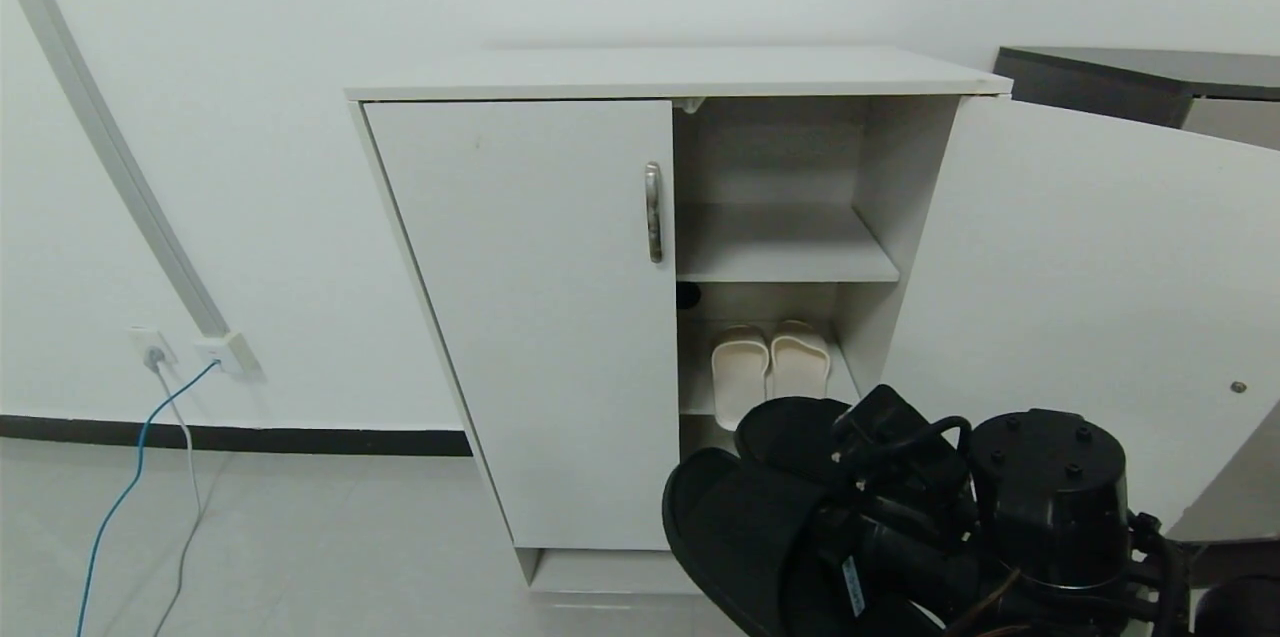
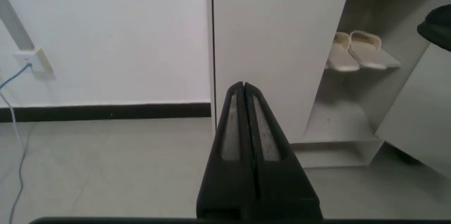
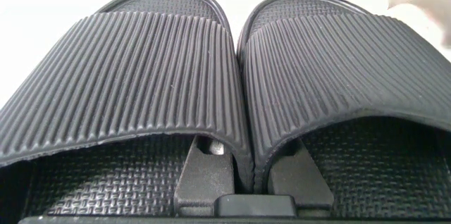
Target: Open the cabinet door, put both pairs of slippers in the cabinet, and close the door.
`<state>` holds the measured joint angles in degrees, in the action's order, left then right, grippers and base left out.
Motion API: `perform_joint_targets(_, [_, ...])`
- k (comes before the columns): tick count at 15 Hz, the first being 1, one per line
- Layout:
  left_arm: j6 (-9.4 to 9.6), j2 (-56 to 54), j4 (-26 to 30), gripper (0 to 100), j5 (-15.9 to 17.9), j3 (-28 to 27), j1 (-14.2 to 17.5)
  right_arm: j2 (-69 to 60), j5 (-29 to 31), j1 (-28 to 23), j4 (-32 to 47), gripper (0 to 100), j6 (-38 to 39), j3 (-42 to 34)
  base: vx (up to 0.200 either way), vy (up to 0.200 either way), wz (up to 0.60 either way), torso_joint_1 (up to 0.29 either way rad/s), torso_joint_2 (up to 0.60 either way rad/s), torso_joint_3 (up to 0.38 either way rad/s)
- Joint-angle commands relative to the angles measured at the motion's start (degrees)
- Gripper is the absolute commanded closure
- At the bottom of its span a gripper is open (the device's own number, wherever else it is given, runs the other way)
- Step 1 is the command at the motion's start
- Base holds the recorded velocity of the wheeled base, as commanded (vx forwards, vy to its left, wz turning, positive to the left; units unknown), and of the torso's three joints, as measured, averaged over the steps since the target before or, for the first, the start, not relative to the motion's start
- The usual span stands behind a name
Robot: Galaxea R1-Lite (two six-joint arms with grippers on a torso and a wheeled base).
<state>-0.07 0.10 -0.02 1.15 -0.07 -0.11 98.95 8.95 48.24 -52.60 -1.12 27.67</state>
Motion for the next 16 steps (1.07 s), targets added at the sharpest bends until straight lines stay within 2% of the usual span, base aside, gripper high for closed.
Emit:
perform_joint_targets(1, [-0.01, 0.0, 0.0, 100, 0.0, 0.0, 0.1, 0.1, 0.0, 0.0, -0.1, 100, 0.0, 0.0, 0.0, 0.0, 0.0, 0.002, 0.15, 0.061])
perform_joint_targets(13, [-0.01, 0.0, 0.0, 100, 0.0, 0.1, 0.0, 0.1, -0.1, 0.5, -0.8, 100, -0.2, -0.4, 0.0, 0.0, 0.0, 0.0, 0.01, 0.005])
perform_joint_targets(15, [-0.01, 0.0, 0.0, 100, 0.0, 0.0, 0.0, 0.1, -0.2, 0.5, -0.8, 100, -0.2, -0.4, 0.0, 0.0, -0.6, 0.002, 0.0, 0.0])
perform_joint_targets(16, [-0.01, 0.0, 0.0, 100, 0.0, 0.0, 0.0, 0.0, -1.6, 0.5, -0.9, 100, -0.2, -0.5, 0.0, 0.0, 0.0, 0.0, 0.0, 0.0])
